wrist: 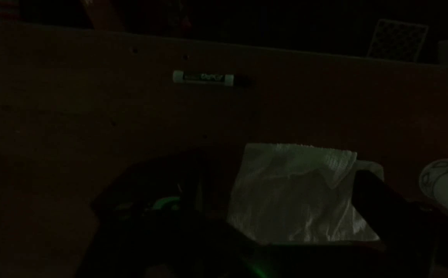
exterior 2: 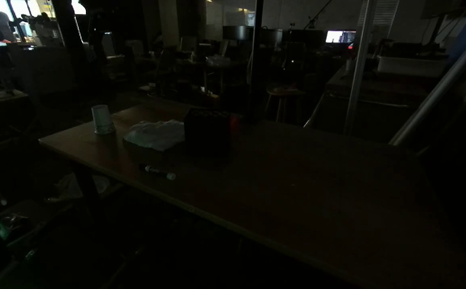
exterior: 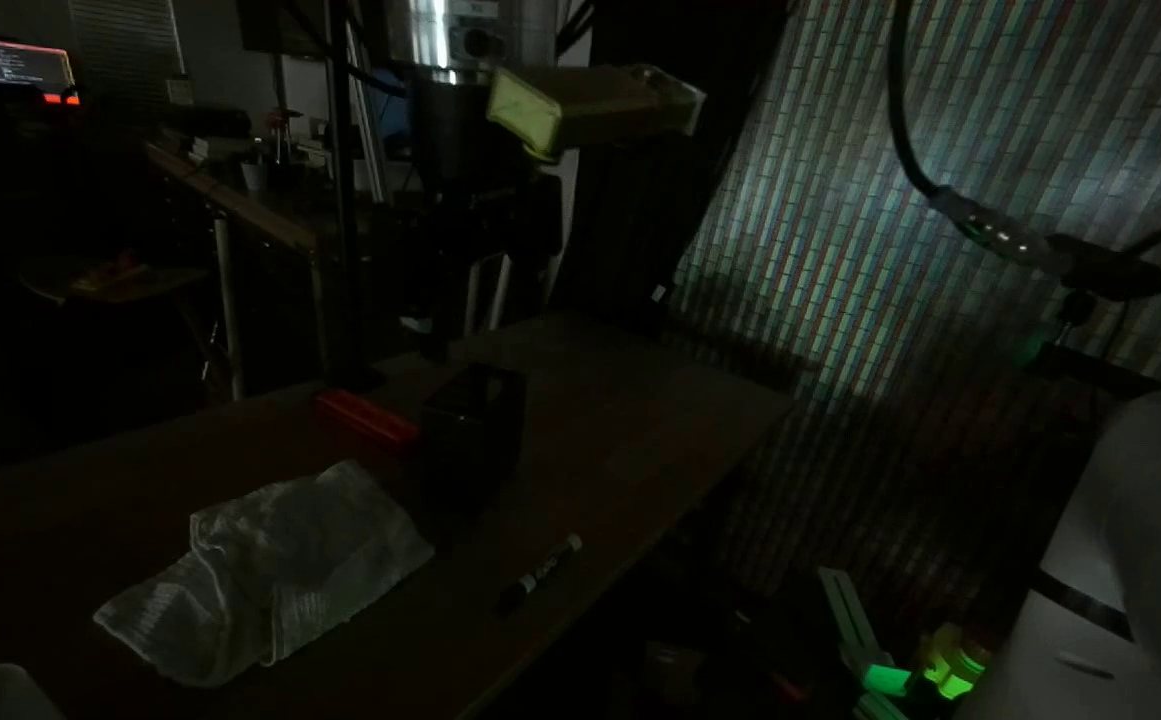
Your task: Pick up the cloth and put it in the box
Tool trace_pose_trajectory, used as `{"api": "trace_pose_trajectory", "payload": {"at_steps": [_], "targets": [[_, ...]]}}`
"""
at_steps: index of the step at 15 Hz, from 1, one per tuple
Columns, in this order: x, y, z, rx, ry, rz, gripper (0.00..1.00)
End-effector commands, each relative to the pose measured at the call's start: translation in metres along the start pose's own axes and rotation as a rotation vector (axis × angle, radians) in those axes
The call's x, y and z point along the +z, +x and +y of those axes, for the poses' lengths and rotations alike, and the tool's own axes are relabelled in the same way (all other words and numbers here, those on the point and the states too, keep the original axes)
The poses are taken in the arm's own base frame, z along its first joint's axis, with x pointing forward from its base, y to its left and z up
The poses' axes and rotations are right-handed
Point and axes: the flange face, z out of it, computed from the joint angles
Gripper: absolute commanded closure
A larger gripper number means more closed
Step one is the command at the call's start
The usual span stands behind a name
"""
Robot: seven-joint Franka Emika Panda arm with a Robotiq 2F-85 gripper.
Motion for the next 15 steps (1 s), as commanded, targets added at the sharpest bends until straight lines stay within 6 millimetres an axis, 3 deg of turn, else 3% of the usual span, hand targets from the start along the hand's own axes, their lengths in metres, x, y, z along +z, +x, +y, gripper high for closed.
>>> {"api": "trace_pose_trajectory", "payload": {"at_steps": [1, 4, 6, 10, 15], "targets": [[-0.026, 0.065, -0.014, -0.074, -0.014, 0.067, 0.00], [-0.030, 0.112, -0.014, -0.115, -0.030, 0.119, 0.00], [-0.021, 0.140, -0.020, -0.142, -0.014, 0.124, 0.00], [0.025, 0.184, -0.043, -0.178, 0.057, 0.073, 0.00], [0.104, 0.206, -0.071, -0.214, 0.112, -0.012, 0.00]]}}
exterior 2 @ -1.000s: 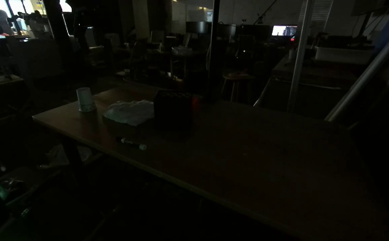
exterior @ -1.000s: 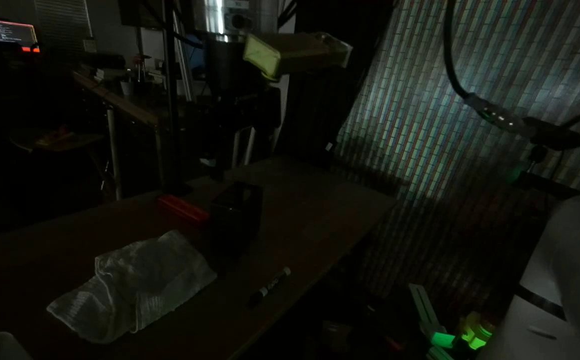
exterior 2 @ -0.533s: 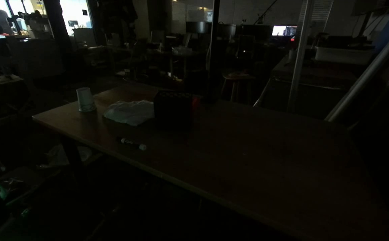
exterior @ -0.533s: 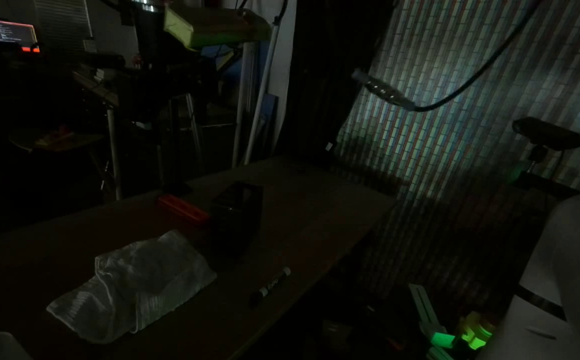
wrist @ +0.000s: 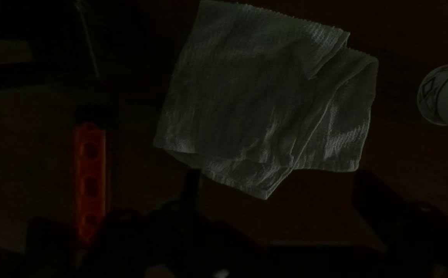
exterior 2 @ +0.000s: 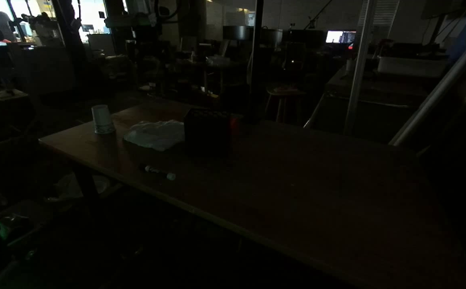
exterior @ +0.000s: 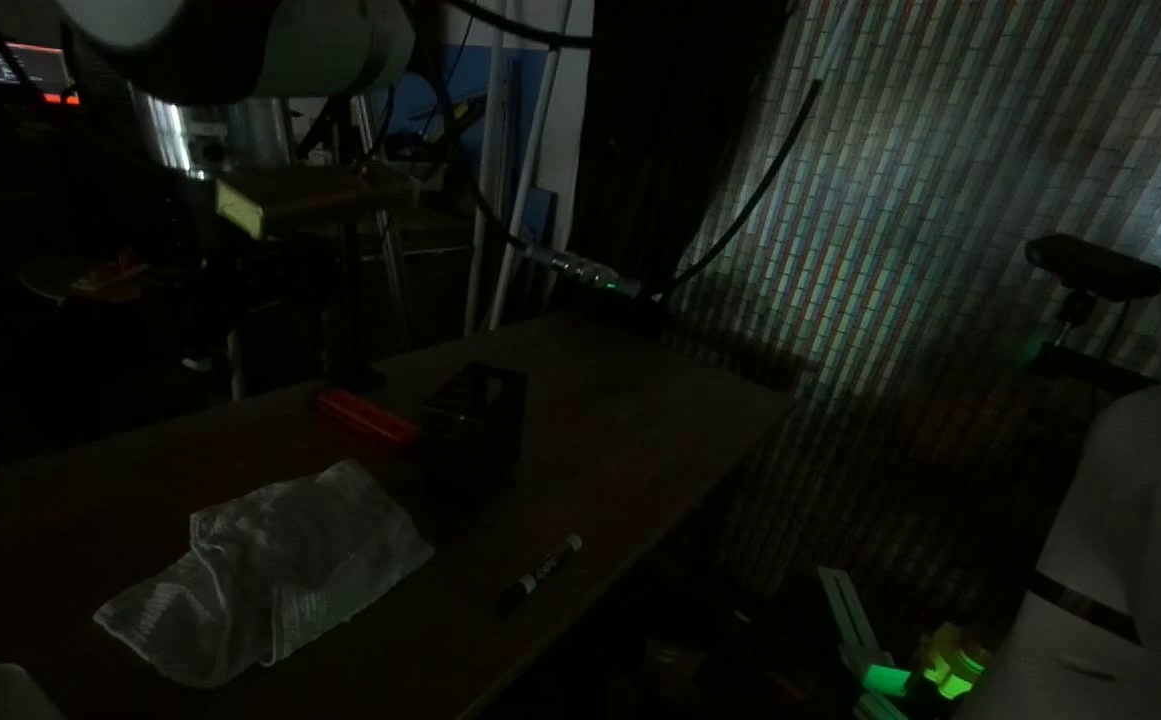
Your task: Pick up the cloth and put it in the box
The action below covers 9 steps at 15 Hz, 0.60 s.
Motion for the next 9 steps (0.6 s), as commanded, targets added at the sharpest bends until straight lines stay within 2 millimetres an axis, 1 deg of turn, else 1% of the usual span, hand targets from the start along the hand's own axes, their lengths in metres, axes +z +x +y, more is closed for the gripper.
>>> {"api": "trace_pose_trajectory", "payload": {"at_steps": [1, 2, 4, 8, 9], "targets": [[0.040, 0.022, -0.008, -0.032, 0.048, -0.032, 0.00], [0.056, 0.025, -0.009, -0.036, 0.047, -0.044, 0.00], [0.082, 0.029, -0.011, -0.053, 0.045, -0.061, 0.00], [0.132, 0.039, -0.005, -0.057, 0.051, -0.076, 0.00], [0.141, 0.041, -0.003, -0.057, 0.054, -0.078, 0.00]]}}
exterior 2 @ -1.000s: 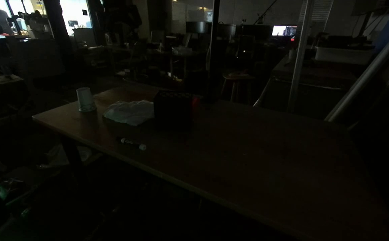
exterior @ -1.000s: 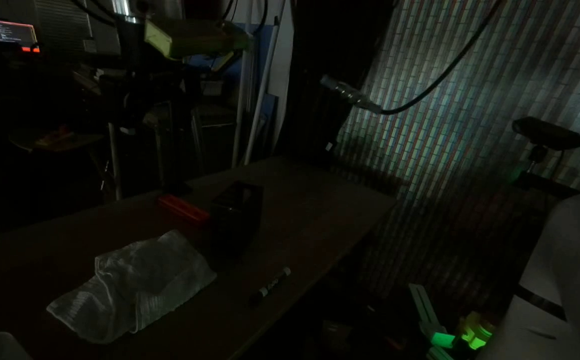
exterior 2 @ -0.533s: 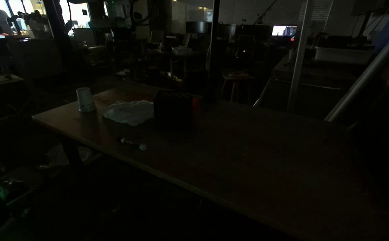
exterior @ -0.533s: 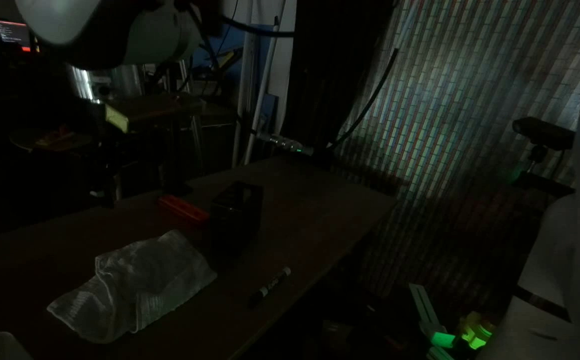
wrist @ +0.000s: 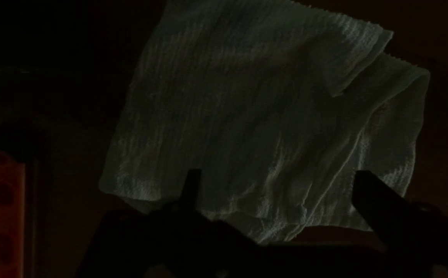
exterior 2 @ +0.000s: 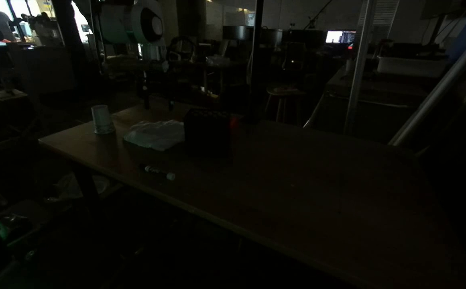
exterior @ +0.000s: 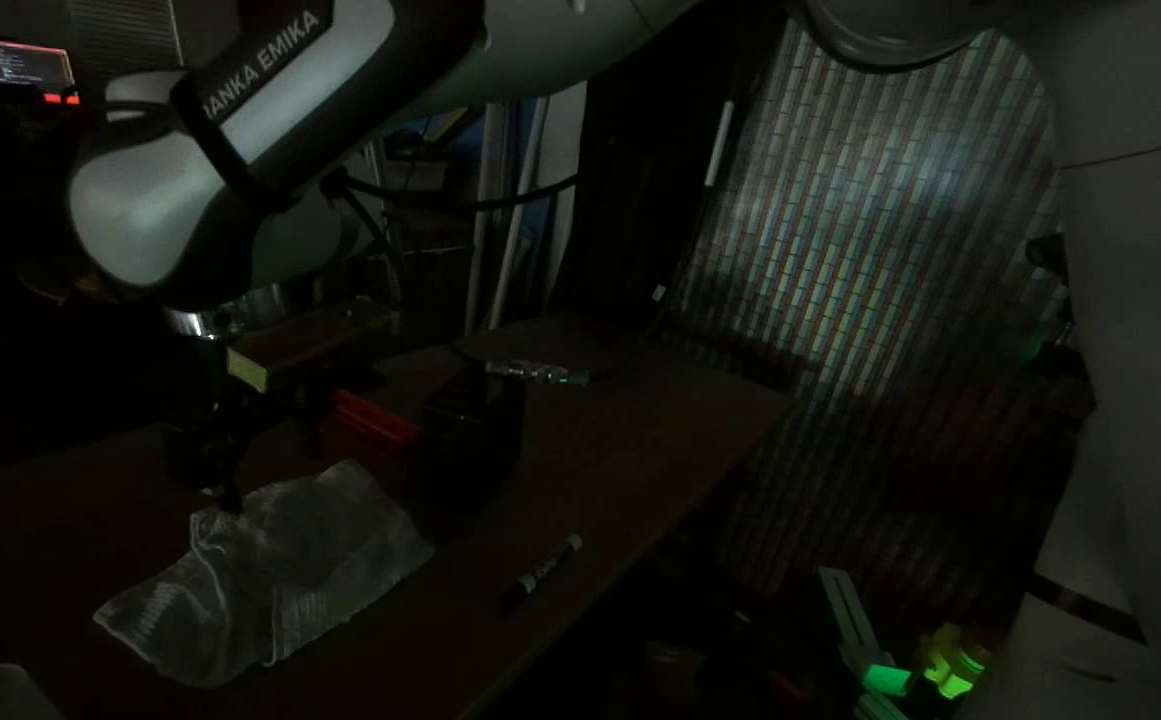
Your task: Pick up the cloth and put it in the box
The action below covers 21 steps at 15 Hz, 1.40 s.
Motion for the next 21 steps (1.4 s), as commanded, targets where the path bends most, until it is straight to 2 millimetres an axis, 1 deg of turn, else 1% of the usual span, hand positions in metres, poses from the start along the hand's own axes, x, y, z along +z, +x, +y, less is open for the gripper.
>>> {"api": "trace_pose_trajectory", "payload": {"at_steps": [1, 6, 8, 9, 10, 11, 14, 17, 19, 20, 21], "targets": [[0.030, 0.023, 0.007, -0.014, 0.008, 0.017, 0.00], [0.083, 0.032, 0.011, -0.015, 0.023, -0.016, 0.00], [0.102, 0.032, 0.007, -0.014, 0.035, -0.040, 0.00], [0.108, 0.031, 0.005, -0.012, 0.038, -0.052, 0.00], [0.109, 0.030, 0.002, -0.007, 0.041, -0.061, 0.14], [0.108, 0.028, -0.001, -0.009, 0.044, -0.065, 0.26], [0.092, 0.020, -0.014, 0.011, 0.056, -0.069, 0.48], [0.072, 0.012, -0.027, 0.021, 0.078, -0.064, 0.73], [0.053, 0.005, -0.033, 0.036, 0.083, -0.055, 0.87], [0.044, 0.003, -0.035, 0.045, 0.082, -0.046, 0.95], [0.033, -0.001, -0.036, 0.059, 0.082, -0.038, 0.99]]}}
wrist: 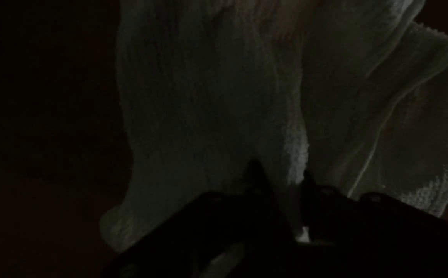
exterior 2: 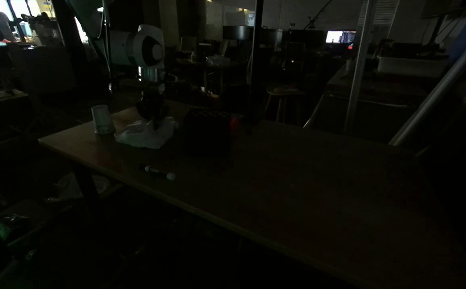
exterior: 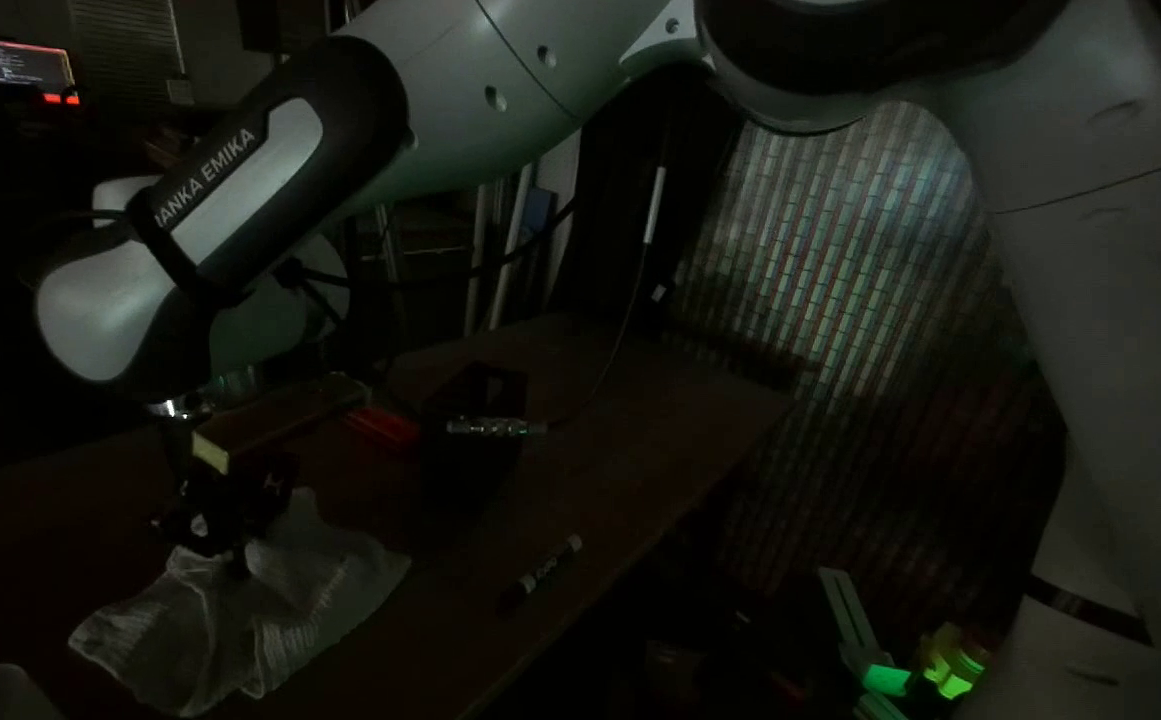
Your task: Pick up the cloth and put it in the box
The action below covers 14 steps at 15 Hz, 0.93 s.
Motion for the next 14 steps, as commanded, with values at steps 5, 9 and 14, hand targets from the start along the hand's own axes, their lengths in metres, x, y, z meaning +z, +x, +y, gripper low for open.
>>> {"api": "trace_pose_trajectory", "payload": {"at_steps": [5, 9, 14], "targets": [[-0.088, -0.053, 0.007, 0.132, -0.016, 0.073, 0.97], [-0.143, -0.089, 0.045, 0.233, -0.057, 0.151, 0.97], [-0.208, -0.117, 0.107, 0.316, -0.193, 0.250, 0.97]]}}
